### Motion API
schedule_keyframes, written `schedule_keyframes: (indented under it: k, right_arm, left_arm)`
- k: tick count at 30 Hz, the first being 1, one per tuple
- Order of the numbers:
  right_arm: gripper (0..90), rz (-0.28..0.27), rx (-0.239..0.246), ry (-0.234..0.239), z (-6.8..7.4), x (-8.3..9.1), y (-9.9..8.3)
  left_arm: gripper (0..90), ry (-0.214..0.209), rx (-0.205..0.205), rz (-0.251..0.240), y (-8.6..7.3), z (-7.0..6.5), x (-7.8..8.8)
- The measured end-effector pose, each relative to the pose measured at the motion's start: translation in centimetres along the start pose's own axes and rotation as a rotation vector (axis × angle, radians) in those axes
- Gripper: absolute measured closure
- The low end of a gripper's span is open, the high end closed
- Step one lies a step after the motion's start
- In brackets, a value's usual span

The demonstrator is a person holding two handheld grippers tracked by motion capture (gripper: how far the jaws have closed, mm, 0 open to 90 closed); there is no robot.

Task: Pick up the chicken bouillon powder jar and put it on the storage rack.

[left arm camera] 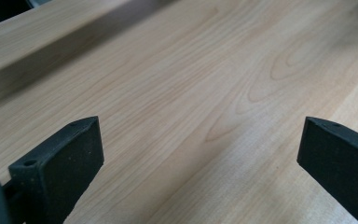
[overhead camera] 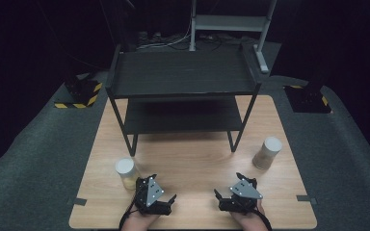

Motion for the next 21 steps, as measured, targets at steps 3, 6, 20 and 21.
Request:
schedule_keyframes:
  k: [3,6,20,21]
  right_arm:
    - [0.0,-0.003,0.003,0.012,-0.11,0.06,-0.06]
    - [0.0,-0.001,0.001,0.008,-0.08,0.05,-0.04]
    - [0.0,-0.014,-0.002,0.023,-0.29,0.26,-0.22]
    - [0.0,-0.019,-0.007,0.023,-0.31,0.31,-0.28]
  left_arm:
    - [0.8,-0.001,-0.018,0.002,0.05,-0.15,0.0]
    - [0.8,0.006,-0.029,-0.012,-0.07,-0.39,0.12]
    - [0.8,0.011,-0.067,-0.022,-0.15,-0.76,0.28]
    - [0.8,0.011,-0.065,-0.023,-0.16,-0.75,0.28]
Point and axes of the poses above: each handheld gripper's, and its own axes: x roughly backward along the jaws, y roughly out of its top, z roughly to its left, the point moved 7 cm from there along -x, roughly forward along the jaws, and after that the axes turned 8 degrees about y, right-handed, at the moved point
